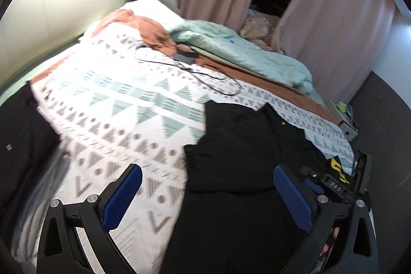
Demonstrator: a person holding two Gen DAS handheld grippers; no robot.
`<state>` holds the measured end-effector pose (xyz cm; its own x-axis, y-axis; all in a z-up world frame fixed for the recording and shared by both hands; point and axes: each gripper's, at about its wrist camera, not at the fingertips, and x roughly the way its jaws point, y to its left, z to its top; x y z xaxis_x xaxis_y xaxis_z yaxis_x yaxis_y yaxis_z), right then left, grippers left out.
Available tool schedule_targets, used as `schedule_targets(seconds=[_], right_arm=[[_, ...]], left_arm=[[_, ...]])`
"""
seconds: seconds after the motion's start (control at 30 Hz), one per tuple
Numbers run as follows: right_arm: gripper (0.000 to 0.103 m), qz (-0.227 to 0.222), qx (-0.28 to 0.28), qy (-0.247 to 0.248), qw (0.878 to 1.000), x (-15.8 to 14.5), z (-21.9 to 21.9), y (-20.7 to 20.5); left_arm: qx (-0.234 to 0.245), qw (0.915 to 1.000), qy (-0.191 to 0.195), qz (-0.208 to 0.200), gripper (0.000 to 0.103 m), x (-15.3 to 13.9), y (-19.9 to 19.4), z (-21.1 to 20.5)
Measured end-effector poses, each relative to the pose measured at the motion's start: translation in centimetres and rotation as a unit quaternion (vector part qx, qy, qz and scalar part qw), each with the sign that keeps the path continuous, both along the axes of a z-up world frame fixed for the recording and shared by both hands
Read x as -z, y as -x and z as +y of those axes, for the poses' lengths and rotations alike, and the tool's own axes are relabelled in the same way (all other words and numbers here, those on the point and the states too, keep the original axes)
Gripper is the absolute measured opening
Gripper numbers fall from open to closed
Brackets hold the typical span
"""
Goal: Fold large clothes
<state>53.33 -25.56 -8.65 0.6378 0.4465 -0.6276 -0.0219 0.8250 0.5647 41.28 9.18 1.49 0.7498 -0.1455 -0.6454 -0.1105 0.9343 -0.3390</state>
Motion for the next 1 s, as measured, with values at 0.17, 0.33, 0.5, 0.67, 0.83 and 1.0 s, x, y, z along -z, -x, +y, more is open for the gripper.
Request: schedule_targets(seconds=[0.17,0.33,0.5,0.67,0.83,1.0], right_arm=[[0.067,-0.041,-0.047,0.047,0.997,-1.7,4.1,1.3],[0.067,-0.063,-0.086,0.082,0.991,-2.0,7.8,2.0],[0.067,-0.059,-0.120,0.117,0.984,-0.7,10.7,1.8],[0.067,-0.052,-0.125,0.139,0.981,0.0,11.6,1.8],[0.067,-0.050,-0.139,0.152,0.977,0.5,12.8,1.4],[0.067,-0.049,-0.162,0.178,0.969,1.3,15.6,0.6]], left_arm=[[-0.037,0.9992,-0.014,0.007,0.102,1.3,3.4,3.6],[-0.067,0.9975,-0.014,0.019,0.102,3.7,5.6,6.2],[-0.083,0.9959,-0.009,0.034,0.098,6.8,6.8,7.8],[-0.096,0.9939,0.010,0.053,0.091,10.1,7.7,8.7],[-0.109,0.9911,0.037,0.066,0.087,12.7,8.5,9.6],[-0.117,0.9878,0.065,0.080,0.083,14.7,9.0,10.6]])
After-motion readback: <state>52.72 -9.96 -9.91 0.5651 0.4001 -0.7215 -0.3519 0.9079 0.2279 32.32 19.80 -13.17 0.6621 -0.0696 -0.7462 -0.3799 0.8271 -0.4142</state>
